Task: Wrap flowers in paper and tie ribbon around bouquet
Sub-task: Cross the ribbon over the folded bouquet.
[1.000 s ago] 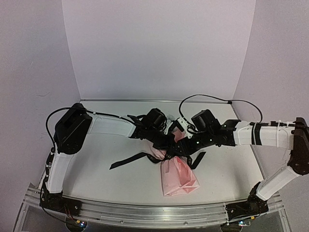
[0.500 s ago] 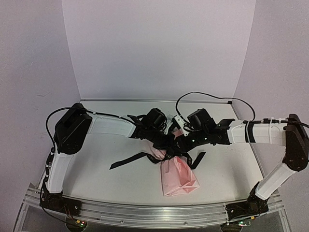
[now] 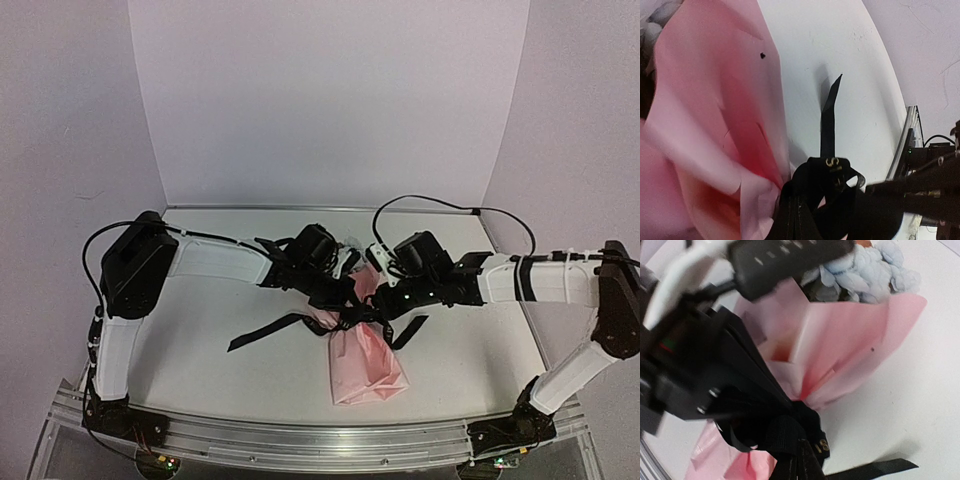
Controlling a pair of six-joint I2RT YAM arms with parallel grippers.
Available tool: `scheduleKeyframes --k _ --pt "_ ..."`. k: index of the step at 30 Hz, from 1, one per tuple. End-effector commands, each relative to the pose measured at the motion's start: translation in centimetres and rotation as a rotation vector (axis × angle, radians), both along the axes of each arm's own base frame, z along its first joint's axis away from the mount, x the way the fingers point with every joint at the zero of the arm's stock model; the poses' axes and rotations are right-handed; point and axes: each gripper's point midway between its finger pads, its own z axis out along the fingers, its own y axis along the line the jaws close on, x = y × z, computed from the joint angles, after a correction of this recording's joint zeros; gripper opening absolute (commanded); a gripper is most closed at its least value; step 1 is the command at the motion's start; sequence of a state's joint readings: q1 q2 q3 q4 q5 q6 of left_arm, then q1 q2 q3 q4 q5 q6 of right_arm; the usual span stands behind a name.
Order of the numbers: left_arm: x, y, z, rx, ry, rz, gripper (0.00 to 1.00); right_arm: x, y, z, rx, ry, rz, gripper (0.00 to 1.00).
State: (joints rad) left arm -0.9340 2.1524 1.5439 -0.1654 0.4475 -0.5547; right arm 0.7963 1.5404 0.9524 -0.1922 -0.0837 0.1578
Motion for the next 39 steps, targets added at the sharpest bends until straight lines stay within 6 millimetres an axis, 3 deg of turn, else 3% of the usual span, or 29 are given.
scheduleKeyframes --k 1,6,16,25,34,36,39 --pt "0.8 1.4 5.4 -0.06 -0.124 0.044 0.0 -0.4 -3.0 0.5 -0.058 -0.032 -0.082 0.0" --pt "0.1 2.8 5.8 -0.056 -0.143 0.055 0.0 -1.2 -4.5 -0.9 -0.086 -0.014 -0.126 0.0" --pt "-0.7 6.6 5.4 -0.037 -0.138 0.108 0.0 -2.9 -5.4 -2.6 -0.081 0.06 -0.164 0.0" --pt "-1.7 9.9 3.9 -0.033 -0.093 0.159 0.0 -4.7 -3.2 -5.0 -0.05 0.051 -0.175 0.0" --pt "-1.0 13.8 3.5 -0.019 -0.091 0.228 0.0 -4.0 3.2 -4.4 0.08 0.049 -0.231 0.0" --pt "-0.7 14.9 3.3 -0.009 -0.096 0.25 0.0 -3.6 2.9 -4.0 0.064 0.029 -0.251 0.0" --pt "-0.7 15.9 2.9 0.019 -0.101 0.255 0.0 -3.6 0.1 -3.6 -0.05 -0.019 -0.278 0.0"
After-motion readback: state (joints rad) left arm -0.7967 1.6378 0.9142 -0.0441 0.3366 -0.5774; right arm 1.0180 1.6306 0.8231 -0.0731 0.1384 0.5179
